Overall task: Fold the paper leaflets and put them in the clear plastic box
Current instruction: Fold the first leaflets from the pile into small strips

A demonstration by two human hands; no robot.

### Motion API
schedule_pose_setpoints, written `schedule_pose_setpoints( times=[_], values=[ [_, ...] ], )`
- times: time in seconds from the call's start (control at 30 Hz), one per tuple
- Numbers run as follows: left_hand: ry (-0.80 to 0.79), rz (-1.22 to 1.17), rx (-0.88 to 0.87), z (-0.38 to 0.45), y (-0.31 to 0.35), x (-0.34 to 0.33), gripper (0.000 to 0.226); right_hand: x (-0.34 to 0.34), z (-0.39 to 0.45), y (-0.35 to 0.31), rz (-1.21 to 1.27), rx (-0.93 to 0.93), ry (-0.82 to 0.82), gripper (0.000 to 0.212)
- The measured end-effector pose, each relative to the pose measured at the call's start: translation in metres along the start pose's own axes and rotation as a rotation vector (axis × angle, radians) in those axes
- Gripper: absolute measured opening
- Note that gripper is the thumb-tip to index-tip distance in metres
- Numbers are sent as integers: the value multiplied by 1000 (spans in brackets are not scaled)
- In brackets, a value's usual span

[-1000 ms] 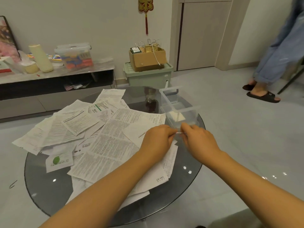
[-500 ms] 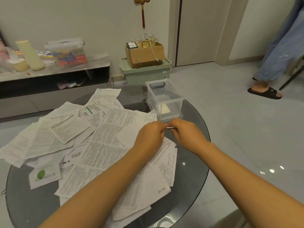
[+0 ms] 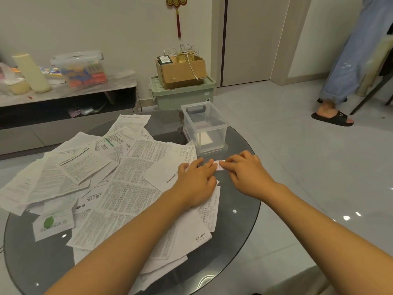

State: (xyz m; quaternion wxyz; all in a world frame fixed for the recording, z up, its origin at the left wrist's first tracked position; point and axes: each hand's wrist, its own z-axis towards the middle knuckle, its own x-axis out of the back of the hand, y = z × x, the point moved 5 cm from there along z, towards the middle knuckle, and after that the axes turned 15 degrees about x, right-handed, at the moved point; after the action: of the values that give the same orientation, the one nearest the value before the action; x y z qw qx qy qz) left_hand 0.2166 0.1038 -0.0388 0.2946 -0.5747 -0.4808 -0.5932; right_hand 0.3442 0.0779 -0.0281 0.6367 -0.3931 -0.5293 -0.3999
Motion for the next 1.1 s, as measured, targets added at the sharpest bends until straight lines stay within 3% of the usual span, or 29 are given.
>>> schedule_pose_setpoints(
  times=[0.2,0.37,0.57,0.67,0.93,1.1],
  values=[
    [147,-165,-6,-21,-3,28,45,20,-1,-12,21,20,183,33],
    [74,-95,91,-48,-26,36,47,31,-3,-35,33,76,229,28],
    [-54,-55,144,-74,-51,24,68,21,1,-59,120,154,63,33],
    [-35,113,99,-79,-56,17,75,11,3,-66,162,212,-66,38],
    [5,-16,39,-89,-70,22,55,10,3,-75,234,284,-52,36],
    [-16,-195,38,-93,-78,38,27,11,5,-83,349,315,-60,47]
  ],
)
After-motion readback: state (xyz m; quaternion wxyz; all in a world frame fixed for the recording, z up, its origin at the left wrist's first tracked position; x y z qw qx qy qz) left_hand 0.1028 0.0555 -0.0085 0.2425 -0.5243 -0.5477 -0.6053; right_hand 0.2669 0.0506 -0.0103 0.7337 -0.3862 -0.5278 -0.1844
